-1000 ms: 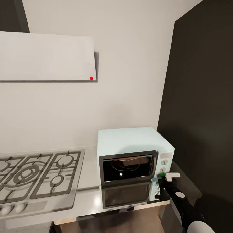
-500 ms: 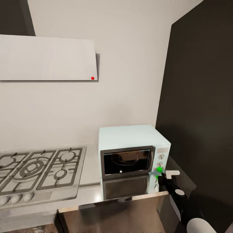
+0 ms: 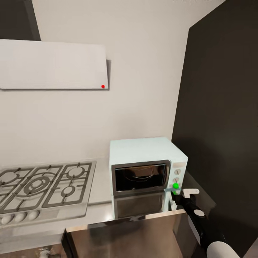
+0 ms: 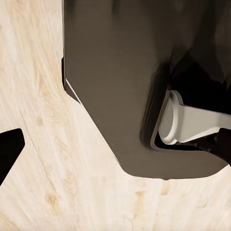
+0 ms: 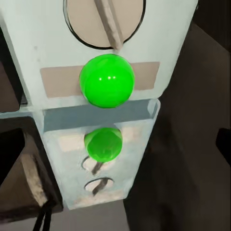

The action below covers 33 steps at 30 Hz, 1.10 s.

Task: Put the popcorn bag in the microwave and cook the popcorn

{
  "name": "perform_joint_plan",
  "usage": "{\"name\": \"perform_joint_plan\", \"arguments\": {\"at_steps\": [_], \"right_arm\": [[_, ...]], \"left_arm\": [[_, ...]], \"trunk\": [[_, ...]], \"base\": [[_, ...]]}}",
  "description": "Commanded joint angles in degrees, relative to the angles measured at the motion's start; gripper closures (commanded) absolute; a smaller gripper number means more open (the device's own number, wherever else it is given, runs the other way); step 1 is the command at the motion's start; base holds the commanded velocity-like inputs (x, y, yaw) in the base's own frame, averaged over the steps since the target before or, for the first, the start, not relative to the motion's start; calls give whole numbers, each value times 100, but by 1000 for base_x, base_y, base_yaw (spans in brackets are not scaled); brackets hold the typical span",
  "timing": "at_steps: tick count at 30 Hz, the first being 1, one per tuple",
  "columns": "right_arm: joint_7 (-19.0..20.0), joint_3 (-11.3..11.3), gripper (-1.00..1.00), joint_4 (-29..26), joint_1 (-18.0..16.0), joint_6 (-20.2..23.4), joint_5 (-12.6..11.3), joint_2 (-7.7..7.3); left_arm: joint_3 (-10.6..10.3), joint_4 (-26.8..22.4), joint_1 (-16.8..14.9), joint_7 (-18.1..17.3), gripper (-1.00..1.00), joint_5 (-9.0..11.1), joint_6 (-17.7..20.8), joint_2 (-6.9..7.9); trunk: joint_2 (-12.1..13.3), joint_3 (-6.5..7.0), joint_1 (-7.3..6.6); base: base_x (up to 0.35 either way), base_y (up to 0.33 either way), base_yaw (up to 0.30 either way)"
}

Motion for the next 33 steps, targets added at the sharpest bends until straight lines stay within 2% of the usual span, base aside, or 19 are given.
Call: {"name": "perform_joint_plan", "arguments": {"at_steps": [1, 13, 33], "right_arm": [[41, -43, -100, 2, -3, -24, 60, 6], [41, -46, -100, -3, -3, -24, 60, 6], [41, -40, -100, -3, -3, -24, 60, 6]], "left_arm": [[43, -11, 2, -14, -100, 4, 42, 1], [51, -11, 2, -14, -100, 4, 37, 1], [51, -17, 2, -8, -100, 4, 38, 14]], "trunk": [[-5, -3, -1], [-5, -3, -1], [-5, -3, -1]], "base": [[-287, 0, 0], [-336, 5, 0], [-339, 84, 0]]}}
